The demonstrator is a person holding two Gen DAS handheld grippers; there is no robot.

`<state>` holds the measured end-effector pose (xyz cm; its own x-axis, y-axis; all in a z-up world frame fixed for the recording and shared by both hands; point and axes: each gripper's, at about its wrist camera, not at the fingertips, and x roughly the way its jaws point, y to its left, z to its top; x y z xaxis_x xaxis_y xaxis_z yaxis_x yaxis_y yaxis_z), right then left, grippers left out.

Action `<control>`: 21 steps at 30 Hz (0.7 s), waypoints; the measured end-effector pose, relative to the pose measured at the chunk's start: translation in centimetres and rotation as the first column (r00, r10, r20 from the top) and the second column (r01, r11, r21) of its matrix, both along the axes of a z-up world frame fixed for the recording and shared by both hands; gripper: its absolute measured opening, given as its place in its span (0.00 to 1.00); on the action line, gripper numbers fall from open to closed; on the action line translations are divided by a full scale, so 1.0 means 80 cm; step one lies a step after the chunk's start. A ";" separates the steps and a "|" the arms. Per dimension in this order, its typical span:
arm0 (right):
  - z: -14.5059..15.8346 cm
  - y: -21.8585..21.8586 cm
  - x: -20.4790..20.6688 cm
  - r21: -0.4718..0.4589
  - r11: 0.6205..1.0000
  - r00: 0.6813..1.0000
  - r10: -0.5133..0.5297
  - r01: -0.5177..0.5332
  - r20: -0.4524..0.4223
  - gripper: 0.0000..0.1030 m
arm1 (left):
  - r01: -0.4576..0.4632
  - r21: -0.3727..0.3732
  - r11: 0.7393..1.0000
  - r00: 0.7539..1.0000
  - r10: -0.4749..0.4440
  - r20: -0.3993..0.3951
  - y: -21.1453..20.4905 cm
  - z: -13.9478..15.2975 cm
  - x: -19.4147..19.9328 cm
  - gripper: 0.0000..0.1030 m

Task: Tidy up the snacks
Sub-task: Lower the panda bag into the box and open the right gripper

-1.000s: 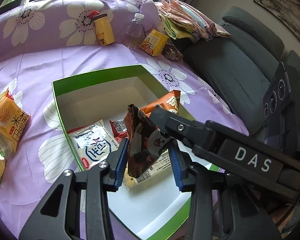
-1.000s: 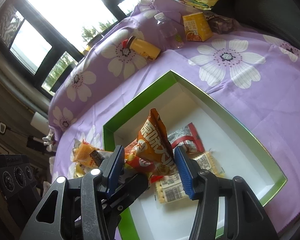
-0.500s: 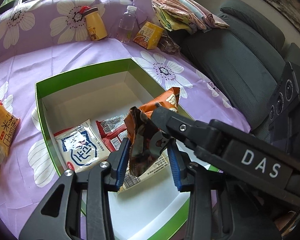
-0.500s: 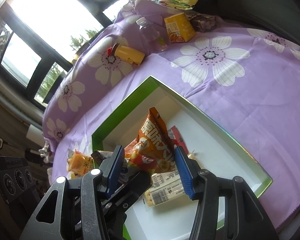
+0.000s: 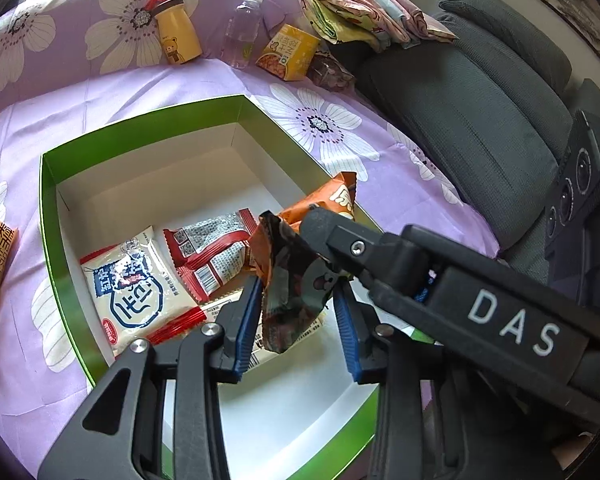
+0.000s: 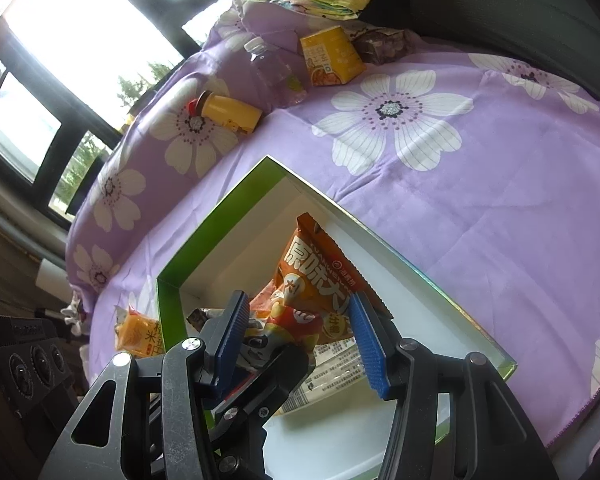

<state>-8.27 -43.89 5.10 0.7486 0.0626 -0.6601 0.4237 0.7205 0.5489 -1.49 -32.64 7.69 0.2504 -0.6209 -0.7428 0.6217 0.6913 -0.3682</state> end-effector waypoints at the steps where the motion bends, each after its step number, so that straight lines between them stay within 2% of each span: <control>1: -0.002 -0.002 0.000 0.007 1.000 1.000 -0.005 0.005 -0.007 0.54 | 0.001 0.003 1.000 1.000 -0.001 -0.008 -0.001 -0.002 0.000 0.35; 7: -0.011 -0.010 0.001 0.044 0.999 0.999 -0.015 0.017 -0.037 0.54 | 0.007 0.012 1.000 0.996 -0.006 -0.086 -0.009 -0.015 0.005 0.35; 8: -0.013 -0.011 0.002 0.055 0.998 0.999 -0.013 0.015 -0.038 0.54 | 0.011 0.006 1.000 0.996 -0.011 -0.091 -0.010 -0.016 0.005 0.30; 10: -0.016 -0.011 0.004 0.067 0.998 0.999 -0.003 0.006 -0.046 0.54 | 0.017 -0.001 1.000 0.995 -0.017 -0.102 -0.013 -0.018 0.002 0.29; 16: -0.014 -0.008 0.006 0.024 1.000 0.997 -0.018 0.020 -0.076 0.54 | -0.014 0.021 1.000 0.996 0.016 -0.084 -0.008 -0.015 0.004 0.30; 20: -0.011 -0.010 0.002 -0.007 0.999 0.996 -0.051 0.051 -0.078 0.54 | -0.031 0.011 0.999 0.998 0.032 -0.053 0.006 -0.003 0.001 0.34; 21: -0.010 -0.010 0.001 -0.015 0.998 0.996 -0.055 0.054 -0.076 0.54 | -0.036 0.013 0.999 0.999 0.036 -0.041 0.011 0.000 0.000 0.38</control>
